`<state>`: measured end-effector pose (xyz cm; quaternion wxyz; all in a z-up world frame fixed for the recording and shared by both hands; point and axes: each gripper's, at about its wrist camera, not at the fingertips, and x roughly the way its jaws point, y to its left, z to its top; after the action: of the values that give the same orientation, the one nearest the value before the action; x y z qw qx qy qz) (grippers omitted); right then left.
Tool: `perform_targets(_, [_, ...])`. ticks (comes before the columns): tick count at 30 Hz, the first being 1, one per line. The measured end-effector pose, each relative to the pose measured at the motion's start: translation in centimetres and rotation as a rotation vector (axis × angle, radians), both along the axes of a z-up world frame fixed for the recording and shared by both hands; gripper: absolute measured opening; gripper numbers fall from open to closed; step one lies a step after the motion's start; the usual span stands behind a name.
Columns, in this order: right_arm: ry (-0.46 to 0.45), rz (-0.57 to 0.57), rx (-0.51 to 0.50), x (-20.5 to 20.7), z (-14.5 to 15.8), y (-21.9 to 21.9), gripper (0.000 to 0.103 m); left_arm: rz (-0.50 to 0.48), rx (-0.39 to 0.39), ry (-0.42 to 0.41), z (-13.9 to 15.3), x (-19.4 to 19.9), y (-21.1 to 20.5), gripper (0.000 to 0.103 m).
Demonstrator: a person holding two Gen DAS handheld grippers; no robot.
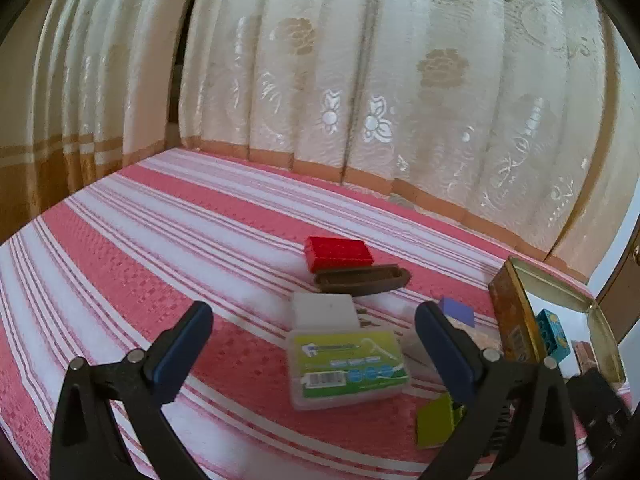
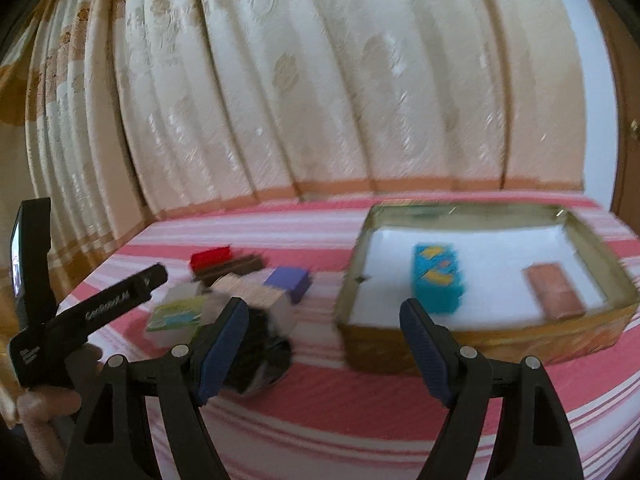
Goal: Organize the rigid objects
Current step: 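Move both tools back over the remaining toys beside the tin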
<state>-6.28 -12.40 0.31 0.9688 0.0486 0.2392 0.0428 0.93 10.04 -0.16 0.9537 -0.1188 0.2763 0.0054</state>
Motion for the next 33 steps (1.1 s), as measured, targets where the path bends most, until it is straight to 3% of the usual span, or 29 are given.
perform_targets(7, [0.116, 0.05, 0.029, 0.9, -1.2, 2.0, 0.08, 0.002, -0.041, 0.02, -0.3, 0.2, 1.0, 0.102])
perform_targets(14, [0.226, 0.031, 0.089, 2.9, -2.7, 2.3, 0.079, -0.007, -0.044, 0.019, -0.3, 0.3, 0.9, 0.102])
perform_targets(23, [0.257, 0.004, 0.171, 3.1, -3.2, 0.9, 0.079, -0.008, -0.053, 0.018, -0.3, 0.3, 1.0, 0.102])
perform_targets(26, [0.281, -0.002, 0.176, 2.9, -3.5, 0.0, 0.073, -0.009, -0.053, 0.018, -0.3, 0.3, 1.0, 0.102])
perform_targets(28, [0.293, 0.002, 0.175, 2.8, -3.6, -0.4, 0.059, -0.01, -0.05, 0.018, -0.3, 0.3, 0.9, 0.102])
perform_targets(33, [0.306, 0.034, 0.141, 2.8, -3.7, 0.1, 0.047, -0.011, -0.047, 0.017, -0.3, 0.3, 0.9, 0.102])
